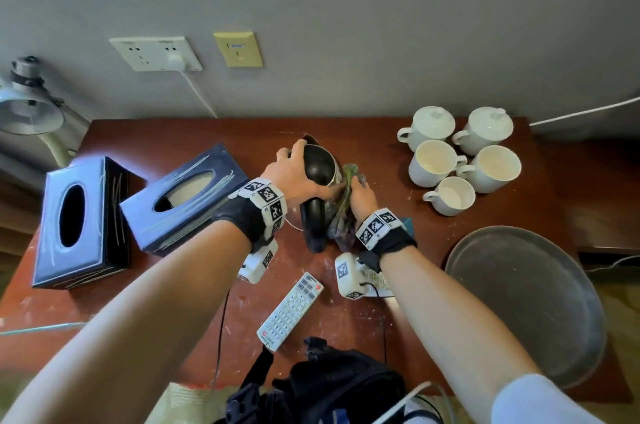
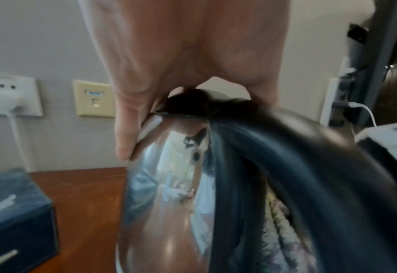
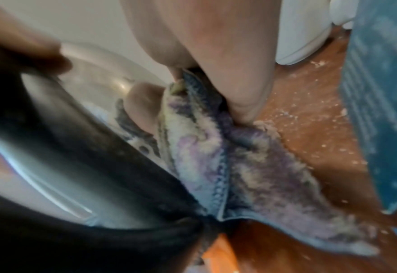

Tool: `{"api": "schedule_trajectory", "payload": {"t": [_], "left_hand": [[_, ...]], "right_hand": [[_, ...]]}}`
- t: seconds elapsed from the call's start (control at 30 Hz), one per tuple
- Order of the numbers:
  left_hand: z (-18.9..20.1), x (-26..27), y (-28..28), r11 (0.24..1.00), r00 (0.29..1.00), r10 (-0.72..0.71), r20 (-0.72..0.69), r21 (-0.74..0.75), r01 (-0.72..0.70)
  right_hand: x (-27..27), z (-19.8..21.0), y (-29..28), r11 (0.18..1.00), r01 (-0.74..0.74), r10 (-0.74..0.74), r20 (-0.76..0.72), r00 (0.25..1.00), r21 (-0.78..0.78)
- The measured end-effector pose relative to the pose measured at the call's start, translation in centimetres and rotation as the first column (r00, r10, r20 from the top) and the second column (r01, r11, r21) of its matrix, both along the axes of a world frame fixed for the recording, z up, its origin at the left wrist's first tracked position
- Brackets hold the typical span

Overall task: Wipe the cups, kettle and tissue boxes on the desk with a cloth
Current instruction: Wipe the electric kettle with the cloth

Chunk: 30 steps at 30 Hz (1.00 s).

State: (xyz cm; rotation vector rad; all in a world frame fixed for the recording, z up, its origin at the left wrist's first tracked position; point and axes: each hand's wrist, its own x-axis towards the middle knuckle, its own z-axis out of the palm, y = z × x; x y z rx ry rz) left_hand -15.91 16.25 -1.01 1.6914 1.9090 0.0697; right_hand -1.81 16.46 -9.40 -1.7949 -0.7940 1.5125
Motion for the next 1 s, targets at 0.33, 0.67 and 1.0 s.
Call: {"api": "schedule_trajectory", "payload": {"t": [0.33,0.67,1.0], "left_hand": [[0.5,-6.8,0.7,0.937,0.875,0.329,0.355,-0.005,-0.35],[0.2,-9.3,0.4,0.862,0.701,0.468,0.538,-0.103,-0.497],[-0.5,-11.0,-0.7,0.838,0.615,0.501,0.609,-0.163,-0.521]], "right_hand": [[-3.8,3.9,-1.3,0.749,-0.403,0.361,0.187,0.914,0.526],[-3.9,2.3,0.8,0.867,-0.365,0.334,0.149,0.931,0.338],[-5.8,3.3,1.2,0.707,-0.554,0.433,0.351,0.83,0.44]]}}
